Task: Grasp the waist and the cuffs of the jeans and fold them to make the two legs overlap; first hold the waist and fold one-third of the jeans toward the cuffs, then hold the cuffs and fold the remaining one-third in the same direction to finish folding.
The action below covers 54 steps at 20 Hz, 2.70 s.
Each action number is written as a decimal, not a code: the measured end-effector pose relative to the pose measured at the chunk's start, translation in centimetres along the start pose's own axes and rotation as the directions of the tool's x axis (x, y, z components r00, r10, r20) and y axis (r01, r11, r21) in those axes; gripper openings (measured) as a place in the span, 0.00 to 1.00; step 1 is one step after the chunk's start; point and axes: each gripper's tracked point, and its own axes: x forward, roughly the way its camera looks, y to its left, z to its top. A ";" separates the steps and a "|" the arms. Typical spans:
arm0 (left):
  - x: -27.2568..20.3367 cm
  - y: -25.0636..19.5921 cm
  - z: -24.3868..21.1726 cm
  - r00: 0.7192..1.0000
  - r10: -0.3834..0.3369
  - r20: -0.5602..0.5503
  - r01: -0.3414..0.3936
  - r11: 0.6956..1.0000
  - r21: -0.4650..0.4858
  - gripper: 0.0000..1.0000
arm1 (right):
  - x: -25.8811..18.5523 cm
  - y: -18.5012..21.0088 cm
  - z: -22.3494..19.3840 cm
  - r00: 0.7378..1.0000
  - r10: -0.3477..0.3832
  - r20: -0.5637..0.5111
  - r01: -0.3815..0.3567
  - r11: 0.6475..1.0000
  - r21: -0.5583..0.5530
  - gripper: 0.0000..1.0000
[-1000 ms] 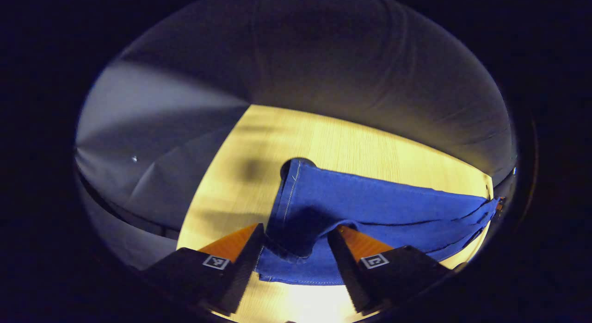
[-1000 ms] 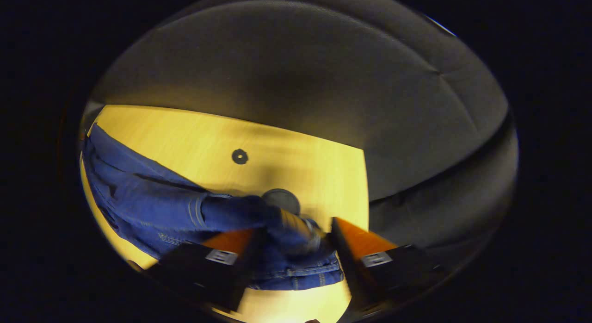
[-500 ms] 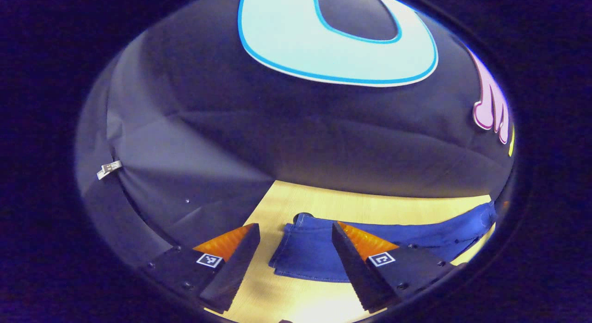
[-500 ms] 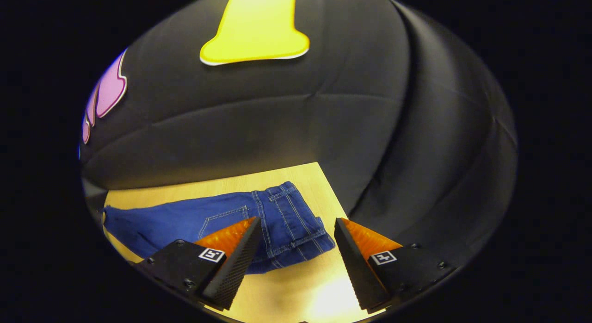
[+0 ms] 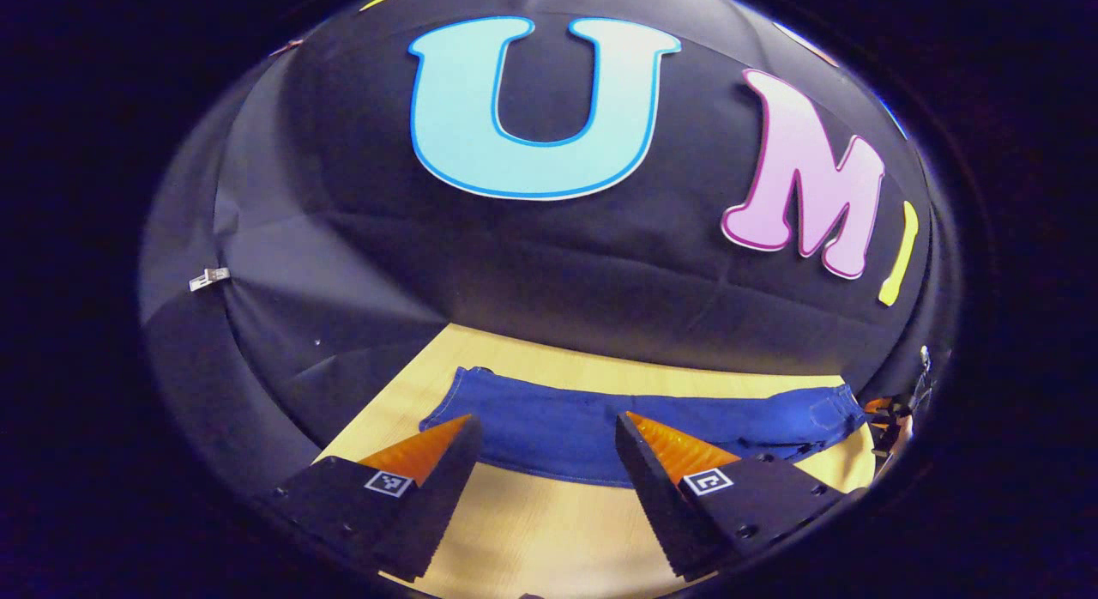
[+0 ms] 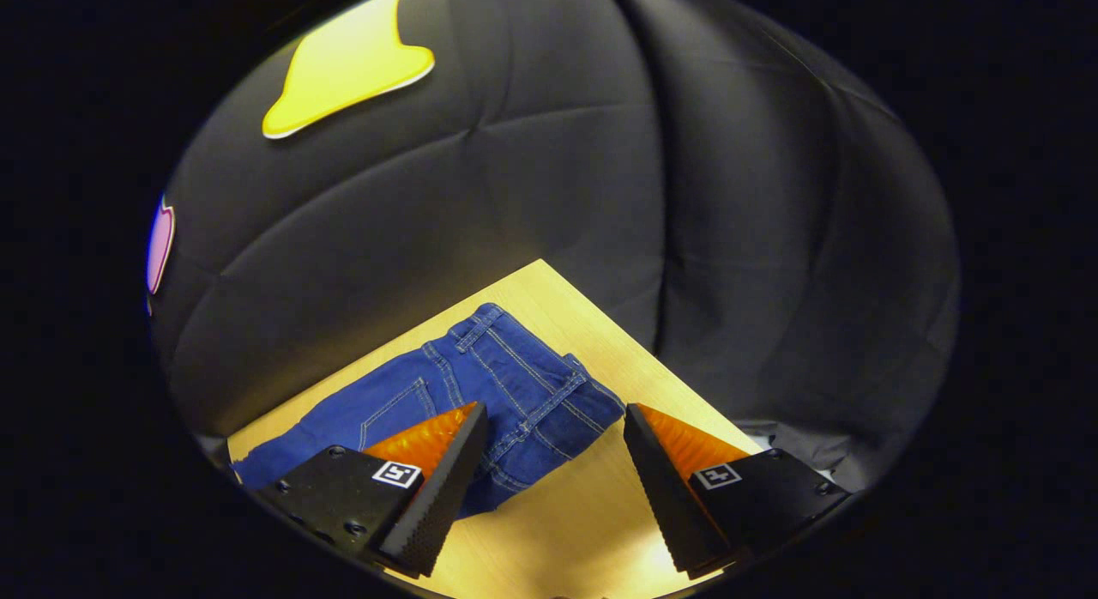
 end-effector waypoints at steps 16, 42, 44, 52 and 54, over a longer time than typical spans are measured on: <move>0.8 -6.3 -6.3 0.982 -0.115 -0.147 0.124 0.991 0.049 0.99 | 4.5 1.6 -2.0 0.999 -0.011 0.048 0.010 1.000 0.028 0.43; 1.5 2.0 -13.1 0.992 -0.074 -0.104 0.048 0.971 -0.234 0.96 | -14.9 10.3 -3.2 0.749 0.610 0.258 -0.320 0.675 -0.665 0.10; 2.2 3.4 -13.3 0.993 -0.068 -0.092 0.042 0.966 -0.254 0.96 | -14.0 9.6 -5.4 0.744 0.643 0.181 -0.352 0.607 -0.713 0.10; 7.1 12.6 -11.5 0.999 0.034 -0.018 -0.037 0.967 -0.252 0.96 | -7.2 4.9 -11.5 0.783 0.621 -0.042 -0.413 0.467 -0.782 0.10; 9.4 15.6 -11.0 0.997 0.076 -0.013 -0.077 0.964 -0.255 0.96 | -7.1 5.0 -12.6 0.787 0.614 -0.063 -0.416 0.452 -0.789 0.10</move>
